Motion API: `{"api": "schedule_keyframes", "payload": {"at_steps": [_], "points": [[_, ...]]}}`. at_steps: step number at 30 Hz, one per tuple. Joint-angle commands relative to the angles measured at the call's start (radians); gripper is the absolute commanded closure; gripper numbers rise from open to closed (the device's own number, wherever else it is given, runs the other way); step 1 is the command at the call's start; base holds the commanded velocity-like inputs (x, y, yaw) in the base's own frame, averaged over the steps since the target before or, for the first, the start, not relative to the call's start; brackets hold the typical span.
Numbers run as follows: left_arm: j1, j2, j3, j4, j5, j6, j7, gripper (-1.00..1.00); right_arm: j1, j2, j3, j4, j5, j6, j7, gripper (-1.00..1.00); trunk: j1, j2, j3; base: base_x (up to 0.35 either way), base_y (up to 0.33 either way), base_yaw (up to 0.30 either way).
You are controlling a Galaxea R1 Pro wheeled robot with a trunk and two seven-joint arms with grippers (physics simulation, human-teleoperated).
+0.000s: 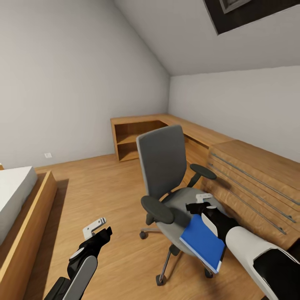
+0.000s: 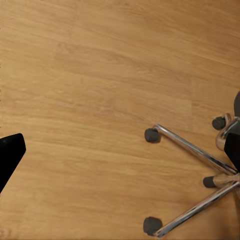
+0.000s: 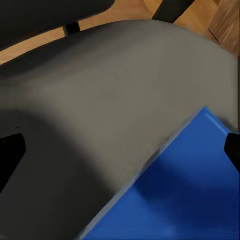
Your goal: In the bedroom, organize the workspace by keeping the computer under the desk, ensuring the monitor is on the desk, placing the keyboard on the desk next to the monitor, placing the mouse on the desk next to the keyboard, moving the folder from the swivel chair onto the desk next to the mouse, stacking the notebook on top of the folder with the pen on top of the notebook, and positioning the swivel chair next to the desk.
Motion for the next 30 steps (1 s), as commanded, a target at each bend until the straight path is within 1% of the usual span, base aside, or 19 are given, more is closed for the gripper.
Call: {"api": "schedule_keyframes", "payload": {"at_steps": [1, 4, 5, 6, 7, 8, 9, 10, 11, 12, 13, 15, 17, 18, 20, 21, 26, 28, 30], "points": [[-0.001, 0.001, -0.001, 0.001, 0.005, 0.003, 0.007, -1.00, 0.000, -0.007, 0.007, -0.019, -0.012, 0.012, -0.005, -1.00, -0.004, 0.007, 0.002, 0.000, 0.000, 0.000], [-0.001, 0.001, -0.001, 0.004, 0.006, 0.003, 0.006, -1.00, 0.001, -0.033, 0.005, -0.068, -0.018, 0.049, -0.005, -1.00, -0.016, 0.028, 0.012, 0.000, 0.000, 0.000], [-0.001, 0.001, -0.001, 0.004, 0.006, 0.004, 0.005, -1.00, 0.004, -0.053, 0.005, -0.102, -0.023, 0.079, -0.004, -1.00, -0.019, 0.035, 0.015, 0.000, 0.000, 0.000], [-0.001, 0.001, -0.001, 0.005, 0.006, 0.004, 0.005, -1.00, 0.007, -0.064, 0.005, -0.122, -0.028, 0.095, -0.004, -1.00, -0.023, 0.042, 0.018, 0.000, 0.000, 0.000], [-0.001, 0.001, -0.001, 0.005, 0.006, 0.004, 0.005, -1.00, 0.018, -0.087, 0.005, -0.170, -0.040, 0.124, -0.003, -1.00, -0.027, 0.049, 0.021, 0.000, 0.000, 0.000], [-0.001, 0.001, 0.000, 0.005, 0.006, 0.004, 0.005, -1.00, 0.026, -0.099, 0.005, -0.199, -0.050, 0.137, -0.004, -1.00, -0.031, 0.056, 0.024, 0.000, 0.000, 0.000], [-0.001, 0.001, 0.000, 0.005, 0.006, 0.004, 0.006, -1.00, 0.048, -0.124, 0.005, -0.265, -0.074, 0.162, -0.005, -1.00, -0.035, 0.063, 0.027, 0.000, 0.000, 0.000], [-0.001, 0.001, 0.000, 0.005, 0.006, 0.004, 0.005, -1.00, 0.061, -0.137, 0.005, -0.302, -0.087, 0.174, -0.005, -1.00, -0.039, 0.070, 0.030, 0.000, 0.000, 0.000], [-0.001, 0.001, 0.000, 0.006, 0.006, 0.003, 0.005, -1.00, 0.092, -0.165, 0.005, -0.379, -0.117, 0.201, -0.008, -1.00, -0.042, 0.077, 0.034, 0.000, 0.000, 0.000], [-0.001, 0.001, 0.000, 0.006, 0.006, 0.003, 0.005, -1.00, 0.109, -0.179, 0.005, -0.419, -0.132, 0.214, -0.010, -1.00, -0.046, 0.084, 0.037, 0.000, 0.000, 0.000], [-0.001, 0.001, 0.000, 0.006, 0.006, 0.003, 0.005, -1.00, 0.143, -0.205, 0.004, -0.502, -0.161, 0.240, -0.020, -1.00, -0.050, 0.091, 0.040, 0.000, 0.000, 0.000], [-0.001, 0.001, 0.000, 0.006, 0.004, 0.002, 0.005, -1.00, 0.206, -0.246, 0.004, -0.660, -0.210, 0.276, -0.083, -1.00, -0.050, 0.091, 0.040, 0.000, 0.000, 0.000], [-0.001, 0.001, 0.000, 0.006, 0.003, 0.002, 0.006, -1.00, 0.233, -0.258, 0.004, -0.732, -0.233, 0.286, -0.141, -1.00, -0.050, 0.091, 0.040, 0.000, 0.000, 0.000], [-0.001, 0.001, 0.000, 0.006, 0.003, 0.002, 0.006, -1.00, 0.258, -0.265, 0.004, -0.798, -0.260, 0.292, -0.215, -1.00, -0.050, 0.091, 0.040, 0.000, 0.000, 0.000], [-0.001, 0.001, 0.000, 0.005, 0.002, 0.002, 0.006, -1.00, 0.282, -0.270, 0.004, -0.858, -0.290, 0.295, -0.296, -1.00, -0.050, 0.091, 0.040, 0.000, 0.000, 0.000], [-0.001, 0.001, 0.000, 0.005, 0.001, 0.002, 0.006, -1.00, 0.304, -0.273, 0.005, -0.911, -0.323, 0.295, -0.379, -1.00, -0.050, 0.091, 0.040, 0.000, 0.000, 0.000], [-0.001, 0.001, 0.000, 0.006, 0.001, 0.002, 0.006, -1.00, 0.347, -0.276, 0.007, -1.036, -0.390, 0.294, -0.564, -1.00, -0.050, 0.091, 0.040, 0.000, 0.000, 0.000], [-0.001, 0.001, -0.001, 0.005, 0.000, 0.001, 0.006, -1.00, 0.361, -0.276, 0.007, -1.073, -0.407, 0.293, -0.614, -1.00, -0.050, 0.091, 0.040, 0.000, 0.000, 0.000], [-0.001, 0.001, -0.001, 0.005, 0.000, 0.001, 0.006, -1.00, 0.365, -0.275, 0.008, -1.082, -0.411, 0.293, -0.626, -1.00, -0.050, 0.091, 0.040, 0.000, 0.000, 0.000]]}}
